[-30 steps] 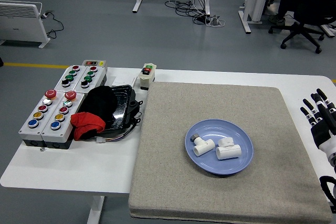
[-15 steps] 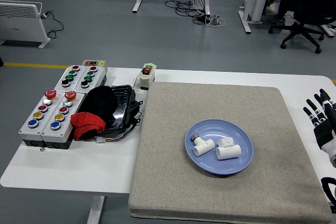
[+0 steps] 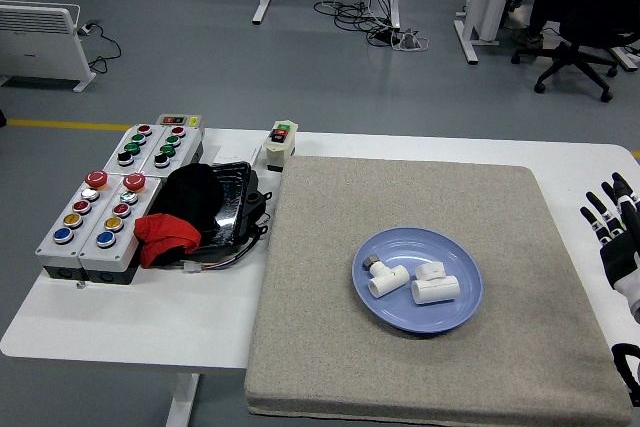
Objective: Pick pipe place plate twice
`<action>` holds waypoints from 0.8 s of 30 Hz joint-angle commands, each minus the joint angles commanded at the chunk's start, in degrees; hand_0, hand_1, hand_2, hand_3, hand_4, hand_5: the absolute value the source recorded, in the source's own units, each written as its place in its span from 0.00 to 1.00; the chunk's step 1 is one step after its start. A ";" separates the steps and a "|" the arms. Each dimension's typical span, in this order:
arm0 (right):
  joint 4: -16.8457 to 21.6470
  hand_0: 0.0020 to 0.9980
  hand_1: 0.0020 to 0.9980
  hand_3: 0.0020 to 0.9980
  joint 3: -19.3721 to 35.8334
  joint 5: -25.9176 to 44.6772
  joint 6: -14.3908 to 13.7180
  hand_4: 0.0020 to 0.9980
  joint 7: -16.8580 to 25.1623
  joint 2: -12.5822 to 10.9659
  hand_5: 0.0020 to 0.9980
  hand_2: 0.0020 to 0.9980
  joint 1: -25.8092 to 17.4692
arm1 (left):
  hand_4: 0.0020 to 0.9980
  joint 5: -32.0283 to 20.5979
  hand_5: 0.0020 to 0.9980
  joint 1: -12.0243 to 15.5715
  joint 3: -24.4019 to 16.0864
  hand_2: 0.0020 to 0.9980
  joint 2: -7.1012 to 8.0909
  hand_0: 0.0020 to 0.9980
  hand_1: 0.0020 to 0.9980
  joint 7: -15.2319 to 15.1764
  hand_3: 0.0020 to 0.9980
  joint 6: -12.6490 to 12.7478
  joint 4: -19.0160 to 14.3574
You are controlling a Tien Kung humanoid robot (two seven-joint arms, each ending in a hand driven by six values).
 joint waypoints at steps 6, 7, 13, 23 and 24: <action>-0.17 0.93 0.86 0.86 -0.24 0.16 0.14 0.55 0.28 0.00 0.67 0.91 -0.19 | 0.27 0.15 1.00 0.13 -0.08 0.52 0.03 0.62 0.59 0.00 0.59 0.01 0.01; -0.21 0.93 0.86 0.86 -0.26 0.19 0.20 0.55 0.41 0.00 0.70 0.91 -0.22 | 0.27 0.15 1.00 0.16 -0.09 0.52 0.04 0.62 0.59 0.00 0.59 0.02 0.01; -0.45 0.94 0.86 0.87 -0.48 0.65 0.86 0.55 1.35 0.00 0.70 0.92 -0.35 | 0.27 0.46 1.00 0.22 -0.30 0.52 0.02 0.62 0.59 0.08 0.59 0.05 0.02; -0.32 0.96 0.87 0.90 -0.19 -0.18 0.76 0.55 2.49 0.00 0.71 0.96 -0.34 | 0.27 0.19 1.00 0.11 -0.01 0.52 0.14 0.62 0.59 -0.09 0.59 -0.05 -0.01; -0.34 0.96 0.87 0.90 -0.10 -0.35 0.84 0.55 2.36 0.00 0.71 0.96 -0.33 | 0.27 0.12 1.00 0.06 0.05 0.52 0.14 0.62 0.59 -0.11 0.59 -0.06 -0.02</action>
